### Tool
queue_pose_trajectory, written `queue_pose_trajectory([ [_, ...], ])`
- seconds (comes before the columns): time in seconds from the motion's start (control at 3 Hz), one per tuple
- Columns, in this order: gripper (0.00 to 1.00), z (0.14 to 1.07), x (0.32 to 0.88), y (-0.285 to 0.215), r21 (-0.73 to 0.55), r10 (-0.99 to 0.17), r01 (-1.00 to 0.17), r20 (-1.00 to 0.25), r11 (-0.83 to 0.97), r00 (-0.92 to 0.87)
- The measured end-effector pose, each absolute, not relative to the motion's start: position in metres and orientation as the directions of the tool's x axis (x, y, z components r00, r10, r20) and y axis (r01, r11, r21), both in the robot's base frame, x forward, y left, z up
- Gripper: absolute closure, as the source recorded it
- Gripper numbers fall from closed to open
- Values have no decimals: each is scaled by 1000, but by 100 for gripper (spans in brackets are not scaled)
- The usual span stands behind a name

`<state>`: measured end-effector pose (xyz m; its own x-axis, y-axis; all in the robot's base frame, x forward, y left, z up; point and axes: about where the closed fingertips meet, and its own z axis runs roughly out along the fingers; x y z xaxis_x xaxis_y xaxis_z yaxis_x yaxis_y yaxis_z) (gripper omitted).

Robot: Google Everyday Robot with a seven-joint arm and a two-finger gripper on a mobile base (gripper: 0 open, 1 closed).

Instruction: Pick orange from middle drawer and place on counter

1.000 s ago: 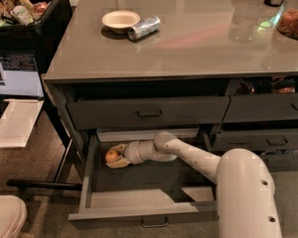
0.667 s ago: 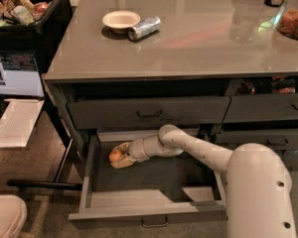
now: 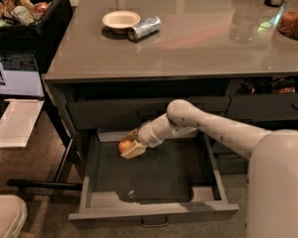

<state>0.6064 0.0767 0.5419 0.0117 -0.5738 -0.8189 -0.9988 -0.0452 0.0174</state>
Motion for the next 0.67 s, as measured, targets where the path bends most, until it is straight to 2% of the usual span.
queue_pose_trajectory([
  [0.67, 100, 646, 609, 53, -6, -737, -999, -676, -42, 34],
])
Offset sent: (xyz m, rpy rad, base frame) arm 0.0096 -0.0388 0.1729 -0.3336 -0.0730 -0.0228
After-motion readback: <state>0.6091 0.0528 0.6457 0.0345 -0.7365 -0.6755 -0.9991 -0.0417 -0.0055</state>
